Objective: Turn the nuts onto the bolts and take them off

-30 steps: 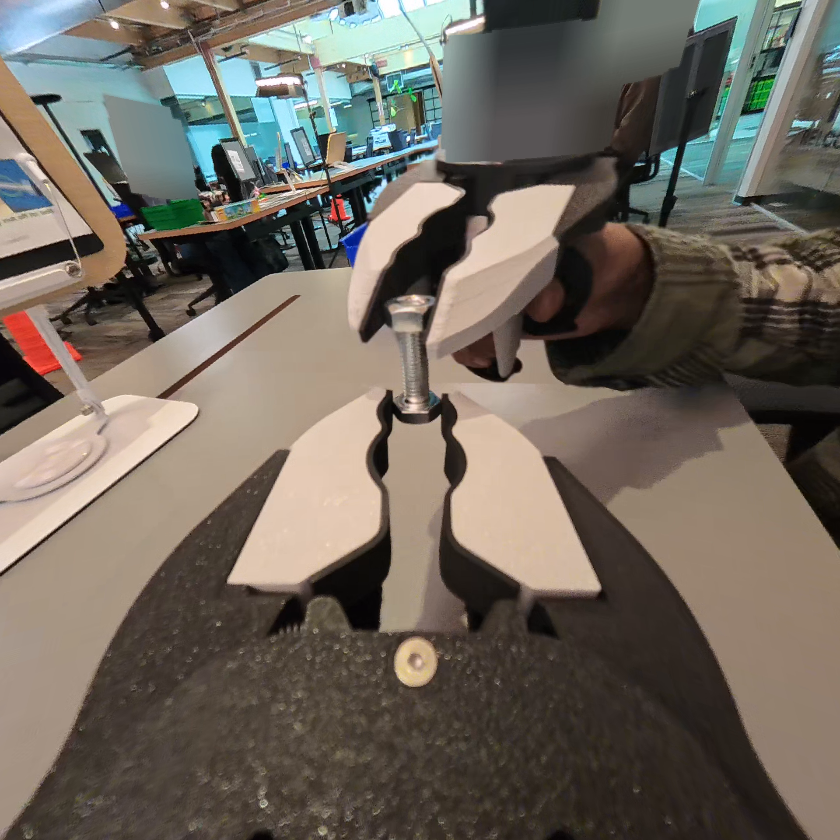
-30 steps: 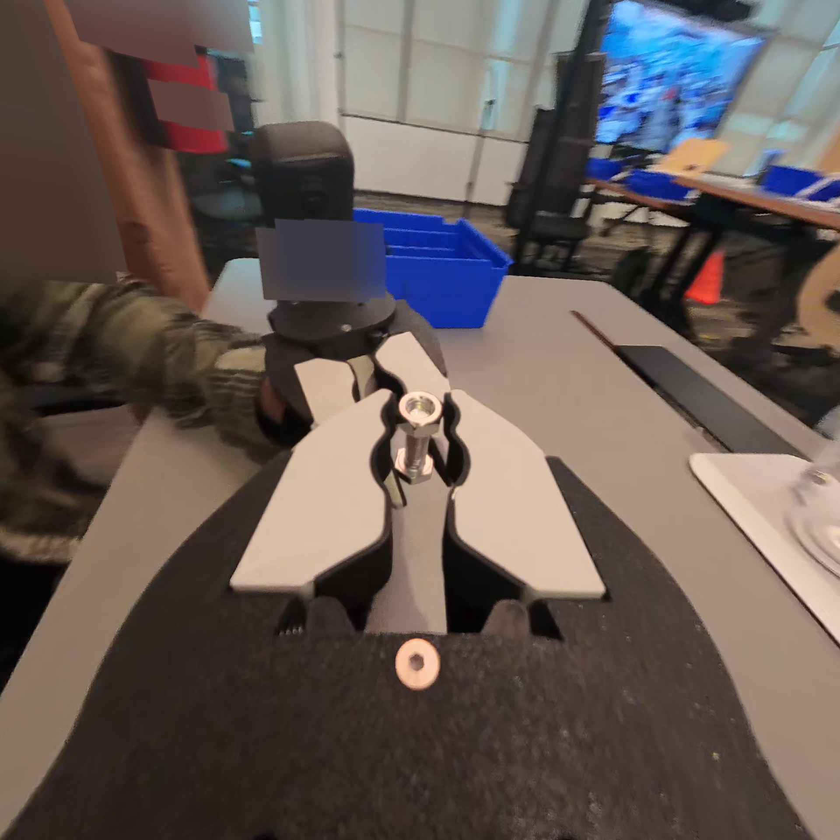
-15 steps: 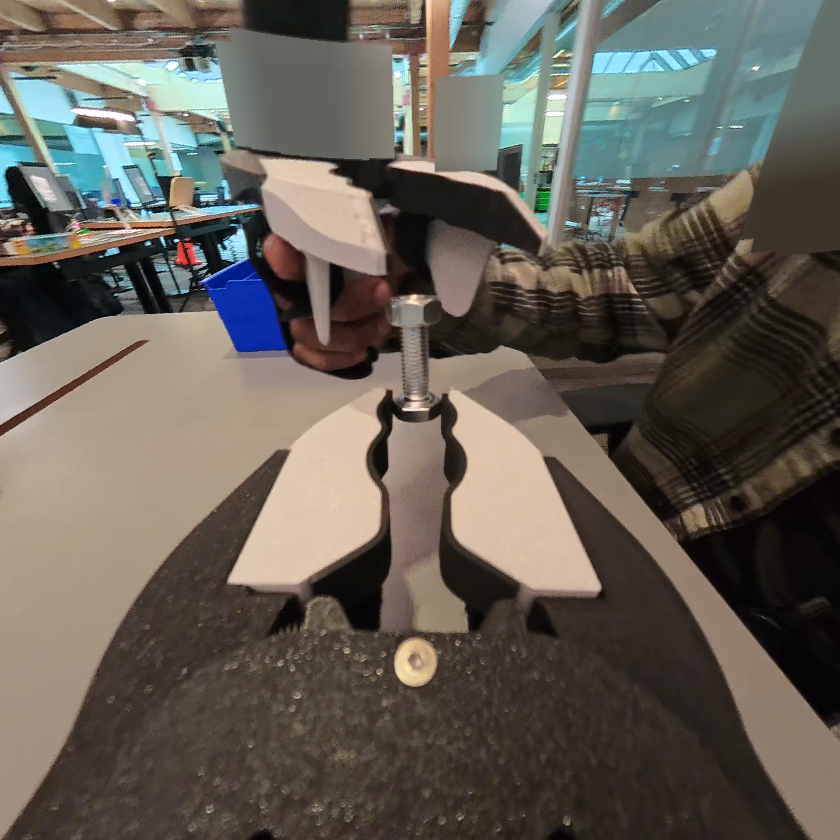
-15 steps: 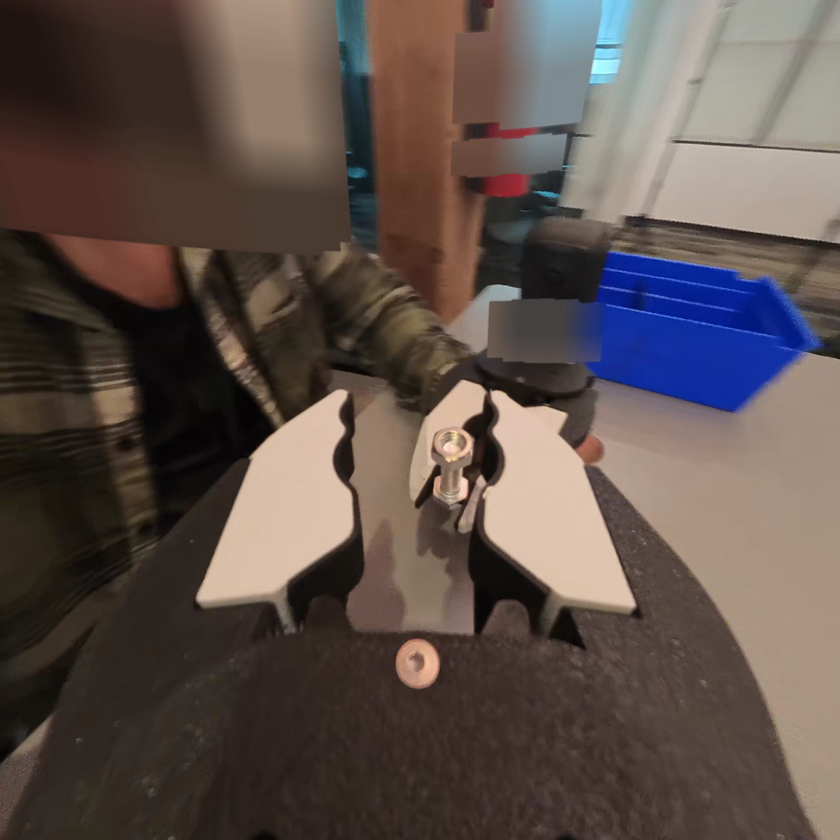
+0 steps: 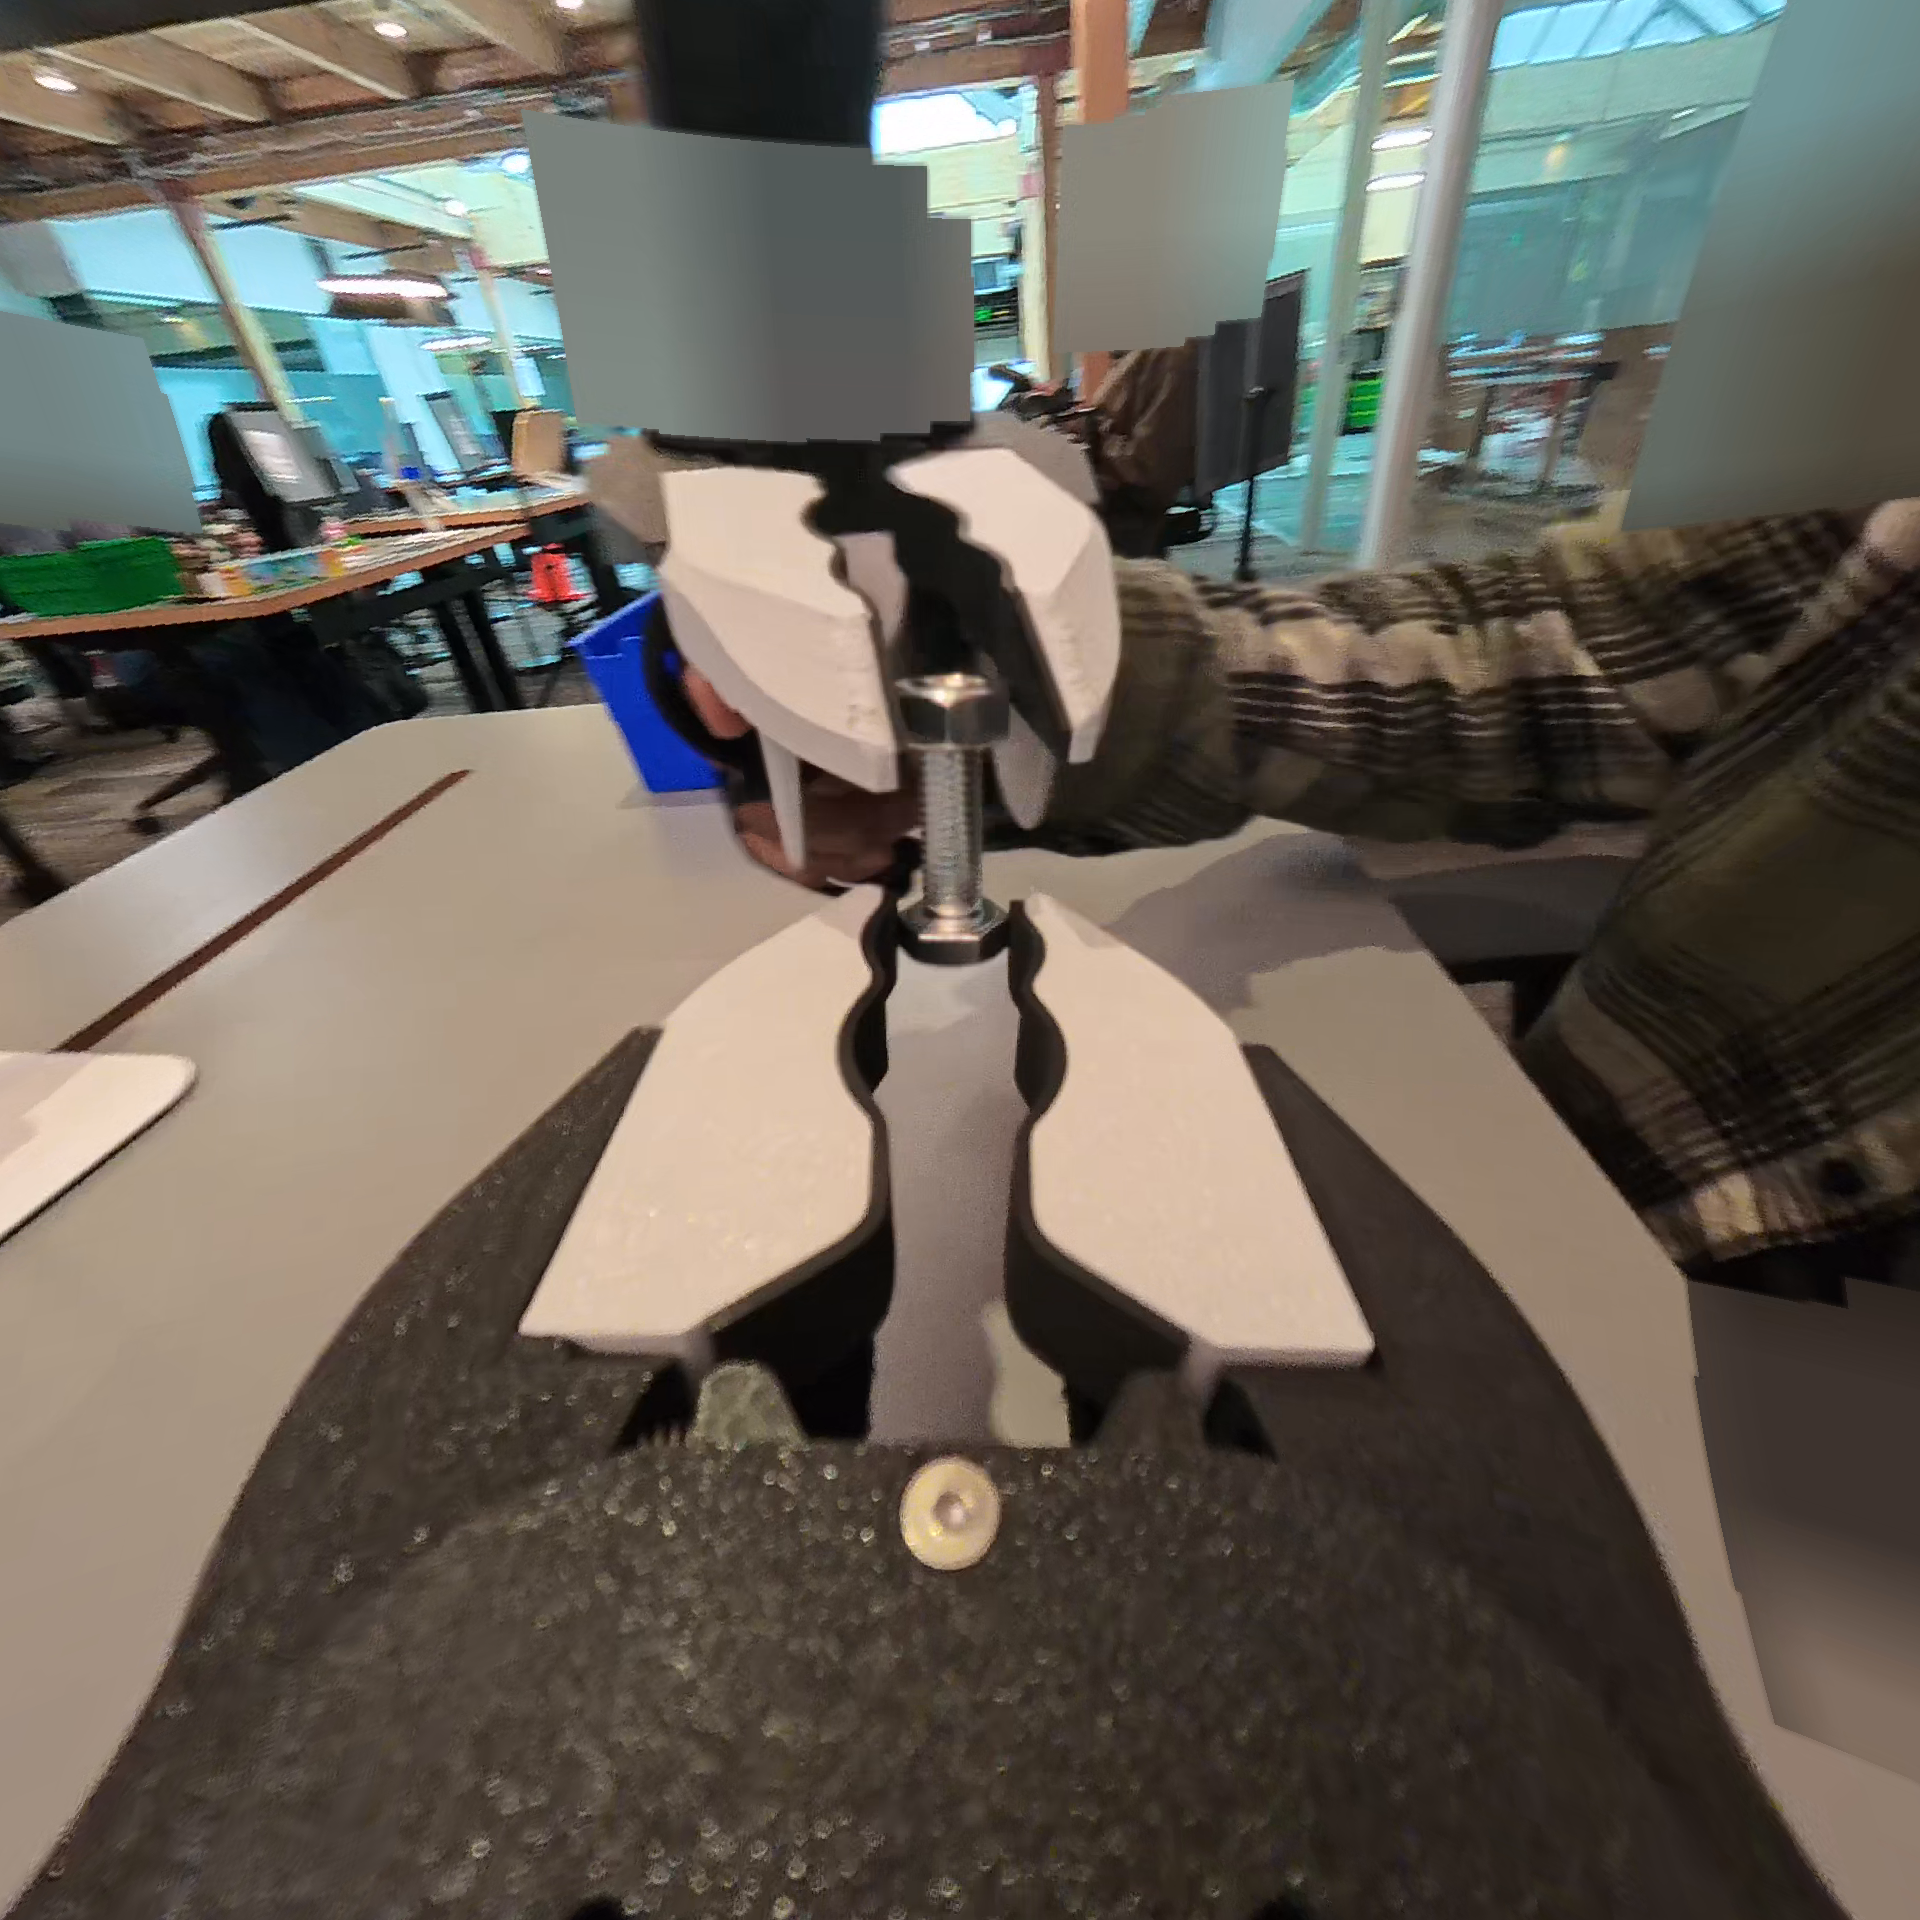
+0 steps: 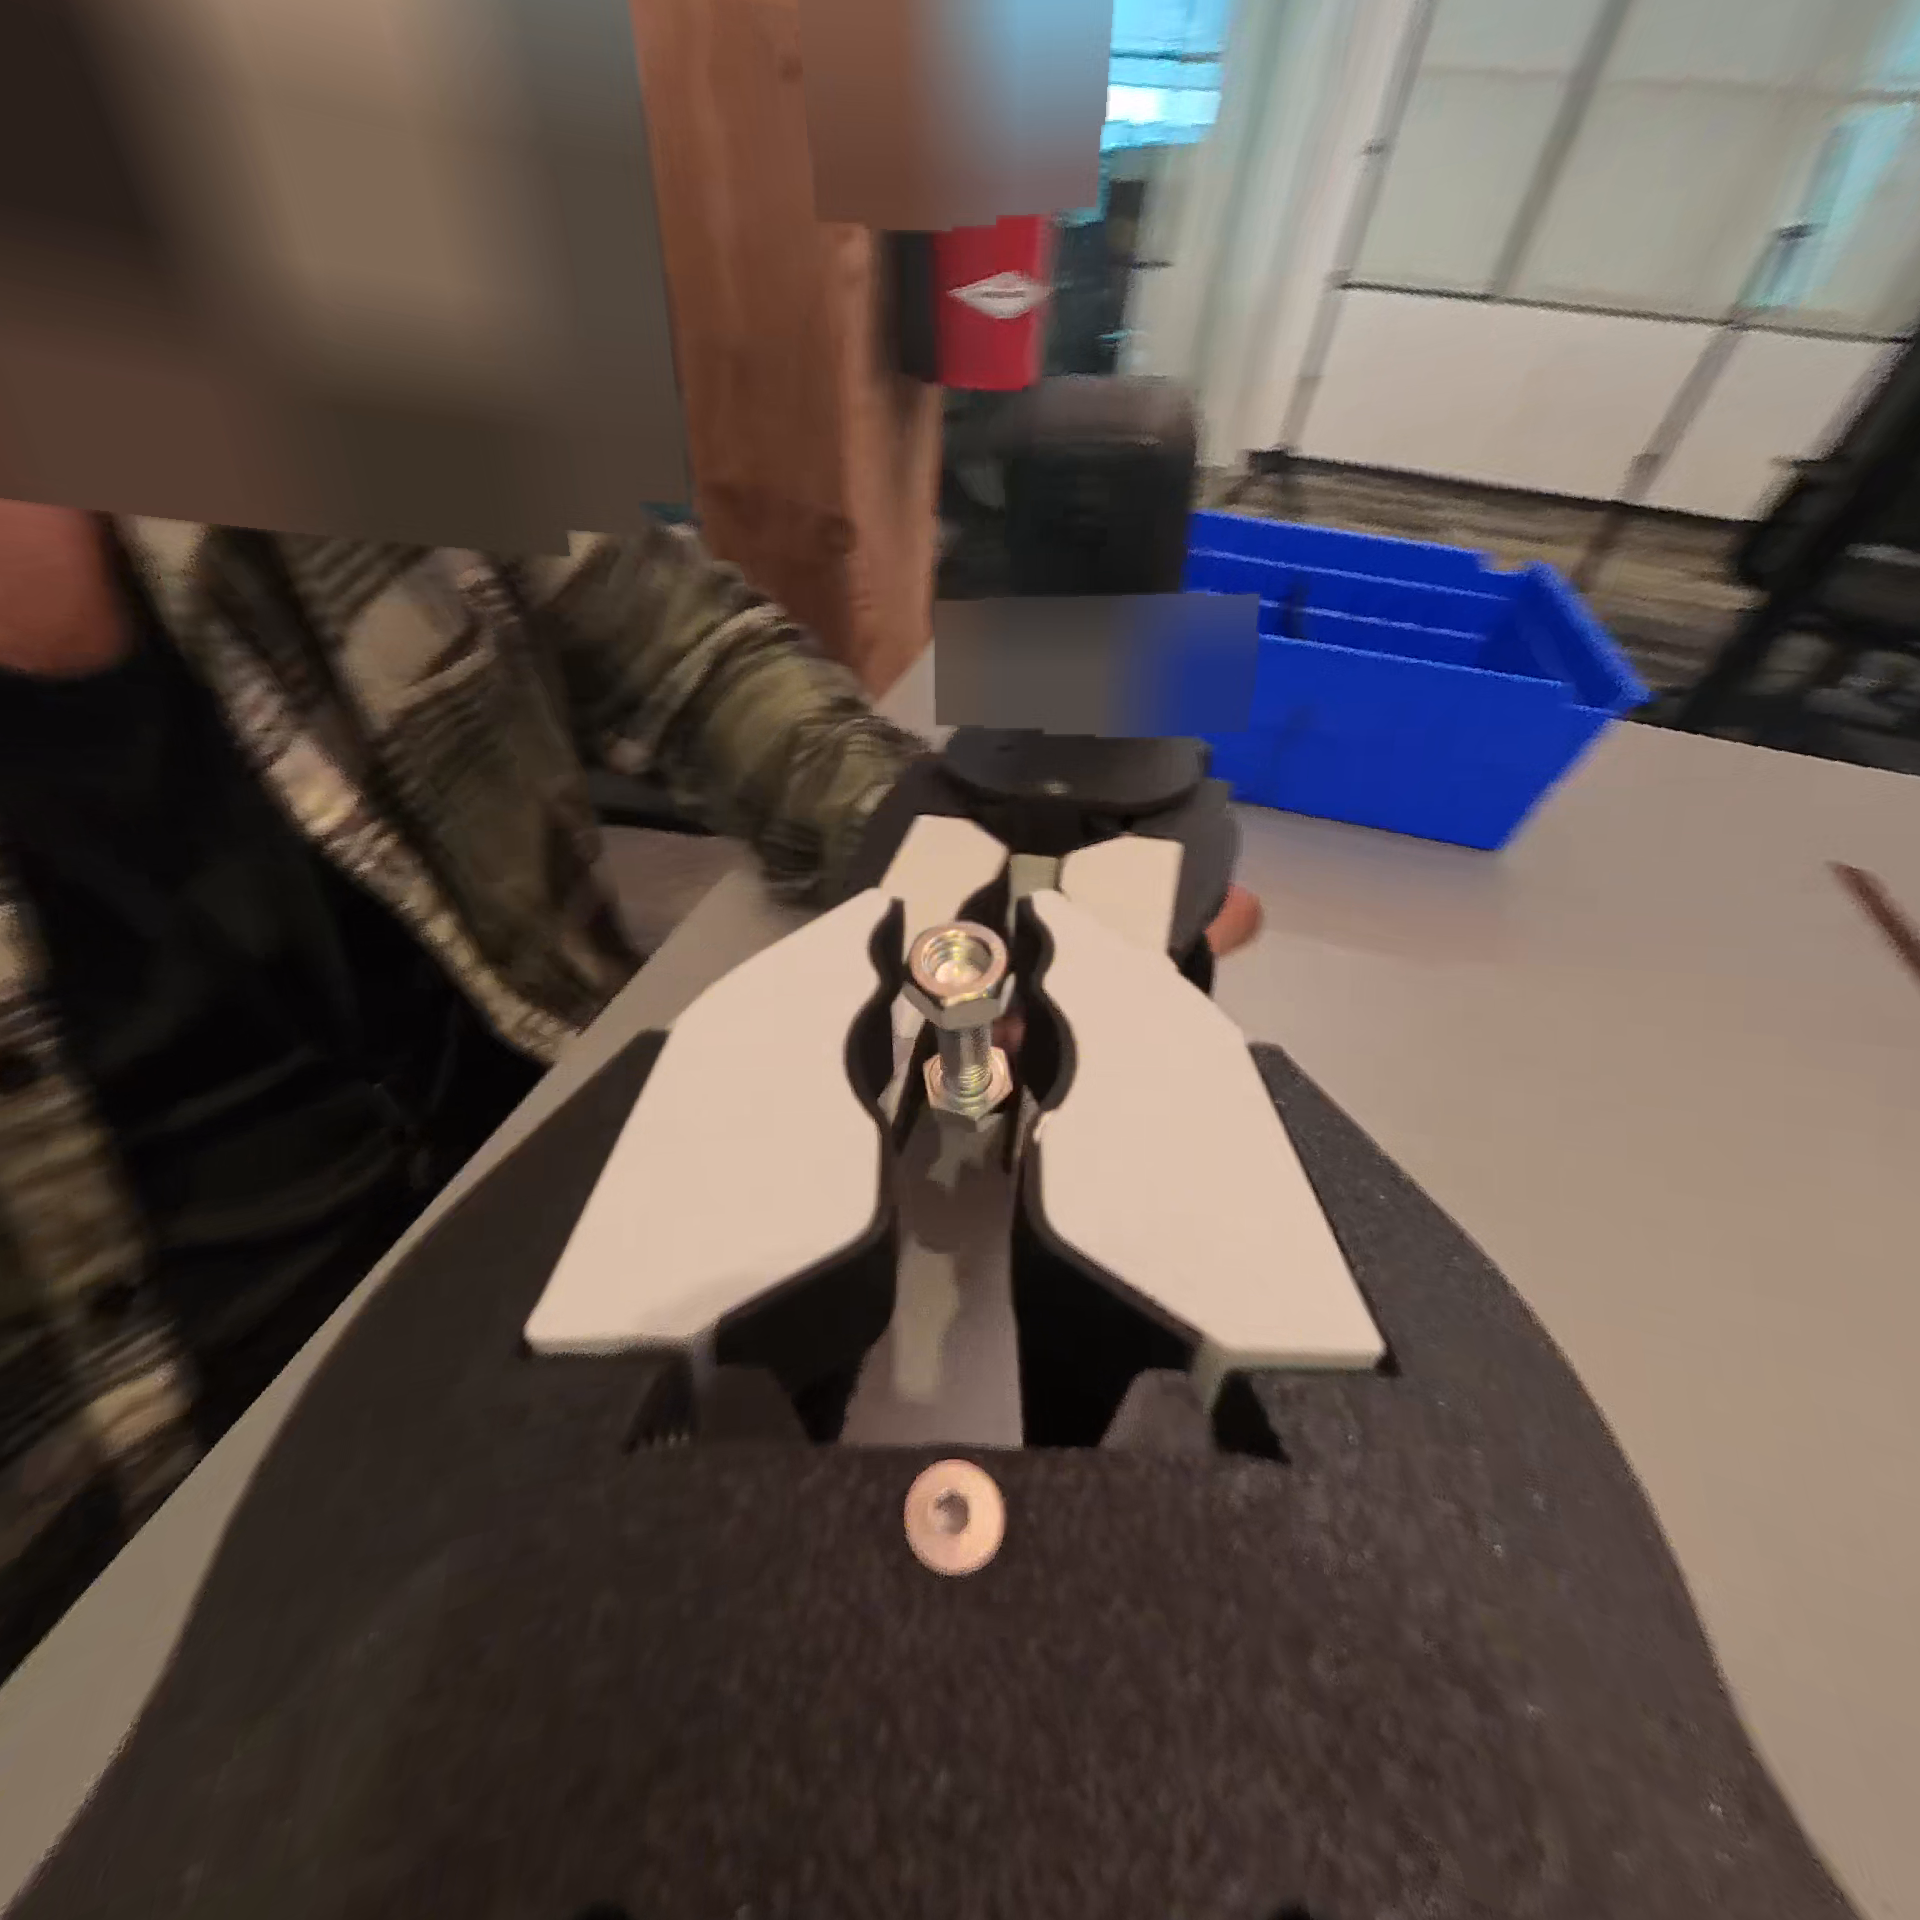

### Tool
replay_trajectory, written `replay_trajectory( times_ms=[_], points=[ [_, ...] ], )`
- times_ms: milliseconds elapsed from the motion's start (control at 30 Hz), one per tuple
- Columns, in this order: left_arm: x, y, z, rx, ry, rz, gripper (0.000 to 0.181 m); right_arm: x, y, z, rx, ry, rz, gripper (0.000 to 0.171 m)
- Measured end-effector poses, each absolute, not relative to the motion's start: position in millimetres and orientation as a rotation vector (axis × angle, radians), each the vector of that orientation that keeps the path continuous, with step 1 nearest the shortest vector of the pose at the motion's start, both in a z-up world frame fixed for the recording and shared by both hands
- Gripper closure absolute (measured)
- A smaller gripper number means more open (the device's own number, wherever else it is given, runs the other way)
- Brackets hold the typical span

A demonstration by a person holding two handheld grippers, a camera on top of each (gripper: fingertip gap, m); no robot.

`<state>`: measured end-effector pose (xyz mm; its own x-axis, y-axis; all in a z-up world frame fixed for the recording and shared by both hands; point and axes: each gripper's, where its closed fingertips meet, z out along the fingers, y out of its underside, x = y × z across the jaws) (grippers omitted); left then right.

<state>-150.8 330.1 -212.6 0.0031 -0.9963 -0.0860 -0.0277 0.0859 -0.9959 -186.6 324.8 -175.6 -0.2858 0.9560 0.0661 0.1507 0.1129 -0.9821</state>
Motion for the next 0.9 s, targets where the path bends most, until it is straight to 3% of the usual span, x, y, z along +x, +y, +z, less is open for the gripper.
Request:
replay_trajectory(
  times_ms=[267,300,333,600,900],
  points=[
    [-154.2,356.4,-224.2,-1.289,1.201,-0.913,0.161,-190.4,361.7,-186.4,-1.361,-0.992,0.817,0.151],
    [-154.4,356.3,-223.8,-1.291,1.194,-0.937,0.161,-188.5,363.1,-189.5,-1.37,-0.986,0.774,0.142],
    [-154.5,355.7,-223.1,-1.292,1.194,-0.958,0.161,-185.8,364.9,-190.4,-1.378,-0.986,0.746,0.132],
    [-149.7,334.6,-219.5,-1.226,1.266,-1.167,0.162,-173.4,321.2,-170.4,-1.145,-1.557,1.156,0.124],
    [-144.9,316.8,-221.2,-1.158,1.36,-1.197,0.162,-178.5,309.1,-188.7,-1.069,-1.825,1.299,0.153]
  ],
)
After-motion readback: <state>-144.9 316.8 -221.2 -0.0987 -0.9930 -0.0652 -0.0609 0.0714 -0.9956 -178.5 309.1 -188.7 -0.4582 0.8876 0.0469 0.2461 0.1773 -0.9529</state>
